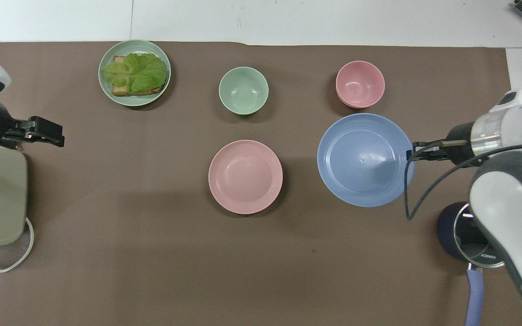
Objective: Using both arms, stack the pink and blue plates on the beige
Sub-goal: 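Carry the blue plate with the right gripper onto the pink plate and release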
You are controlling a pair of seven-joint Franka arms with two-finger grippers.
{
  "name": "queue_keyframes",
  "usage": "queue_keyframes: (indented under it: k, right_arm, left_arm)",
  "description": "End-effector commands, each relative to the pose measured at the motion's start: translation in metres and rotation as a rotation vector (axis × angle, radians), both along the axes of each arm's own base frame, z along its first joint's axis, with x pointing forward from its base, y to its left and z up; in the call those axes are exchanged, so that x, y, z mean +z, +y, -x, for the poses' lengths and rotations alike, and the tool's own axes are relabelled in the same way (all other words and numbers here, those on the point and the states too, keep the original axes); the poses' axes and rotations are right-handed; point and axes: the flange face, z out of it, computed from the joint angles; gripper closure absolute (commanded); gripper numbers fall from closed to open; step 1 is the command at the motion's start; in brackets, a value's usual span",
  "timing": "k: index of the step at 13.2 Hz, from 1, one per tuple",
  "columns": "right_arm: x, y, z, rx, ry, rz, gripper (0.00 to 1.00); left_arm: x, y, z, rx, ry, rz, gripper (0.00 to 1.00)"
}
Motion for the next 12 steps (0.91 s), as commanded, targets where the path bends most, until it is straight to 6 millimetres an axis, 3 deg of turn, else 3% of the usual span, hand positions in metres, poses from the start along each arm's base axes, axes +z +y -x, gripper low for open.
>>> queue_keyframes:
  k: [1, 5, 9, 10, 12]
  right_arm:
    - [-0.023, 0.042, -0.013, -0.016, -0.024, -0.006, 1.00]
    - [-0.084, 0.099, -0.023, 0.021, -0.050, -0.023, 1.00]
    - [-0.151, 0.133, -0.013, 0.063, -0.031, -0.013, 1.00]
    - [-0.164, 0.141, -0.009, 0.072, -0.038, -0.013, 1.00]
    - [-0.169, 0.142, -0.008, 0.073, -0.039, -0.012, 1.00]
  left_arm:
    - [-0.001, 0.004, 0.001, 0.002, 0.011, -0.017, 0.00]
    - [-0.001, 0.002, 0.001, 0.001, 0.011, -0.017, 0.00]
    - [-0.001, 0.001, 0.001, -0.001, 0.011, -0.017, 0.00]
    - [-0.001, 0.001, 0.001, -0.001, 0.011, -0.017, 0.00]
    - [-0.001, 0.003, 0.001, 0.002, 0.011, -0.017, 0.00]
